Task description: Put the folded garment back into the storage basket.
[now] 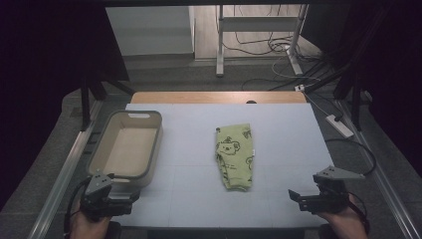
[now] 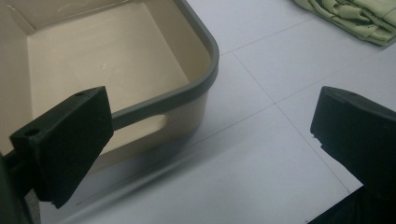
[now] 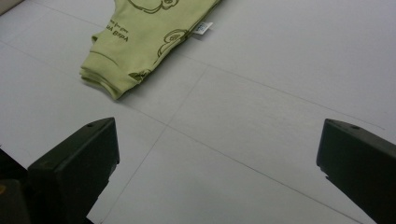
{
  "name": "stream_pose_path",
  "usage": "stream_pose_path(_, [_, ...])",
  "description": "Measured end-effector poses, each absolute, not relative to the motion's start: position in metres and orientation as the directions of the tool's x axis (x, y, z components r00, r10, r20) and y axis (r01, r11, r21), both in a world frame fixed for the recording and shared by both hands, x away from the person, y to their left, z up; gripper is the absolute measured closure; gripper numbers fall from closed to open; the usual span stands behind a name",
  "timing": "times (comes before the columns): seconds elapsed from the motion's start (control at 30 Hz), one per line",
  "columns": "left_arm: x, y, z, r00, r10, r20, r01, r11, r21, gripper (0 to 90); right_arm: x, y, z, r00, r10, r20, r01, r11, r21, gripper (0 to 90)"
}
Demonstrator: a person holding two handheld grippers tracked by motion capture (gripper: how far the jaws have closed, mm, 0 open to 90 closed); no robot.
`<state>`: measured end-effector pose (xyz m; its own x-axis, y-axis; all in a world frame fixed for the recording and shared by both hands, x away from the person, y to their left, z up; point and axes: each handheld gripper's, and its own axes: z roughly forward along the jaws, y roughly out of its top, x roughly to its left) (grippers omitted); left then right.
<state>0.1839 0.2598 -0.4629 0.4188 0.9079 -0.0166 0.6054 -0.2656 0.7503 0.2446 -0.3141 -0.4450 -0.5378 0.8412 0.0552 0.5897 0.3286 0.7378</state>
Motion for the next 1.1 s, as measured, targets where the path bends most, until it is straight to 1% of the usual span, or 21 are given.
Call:
stream_pose_path(0.63, [0.1851,0.2631,-0.4635,0.424,0.904,-0.054,0.617,-0.244,0.748,0.0,0.2459,-0.3141,-0.4451,-0.548,0.834,0.067,0.594,0.331,0.733,0.0])
stream_pose_path(1.03, [0.1865,0.2639,-0.4629,0.438,0.896,-0.075,0.619,-0.241,0.747,0.0,0.2466,-0.3118,-0.4452,-0.572,0.818,0.060,0.588,0.357,0.726,0.0])
stream_pose_path(1.1, [0.1873,0.2634,-0.4620,0.443,0.892,-0.085,0.618,-0.236,0.750,0.0,0.2463,-0.3112,-0.4443,-0.577,0.815,0.060,0.574,0.352,0.739,0.0])
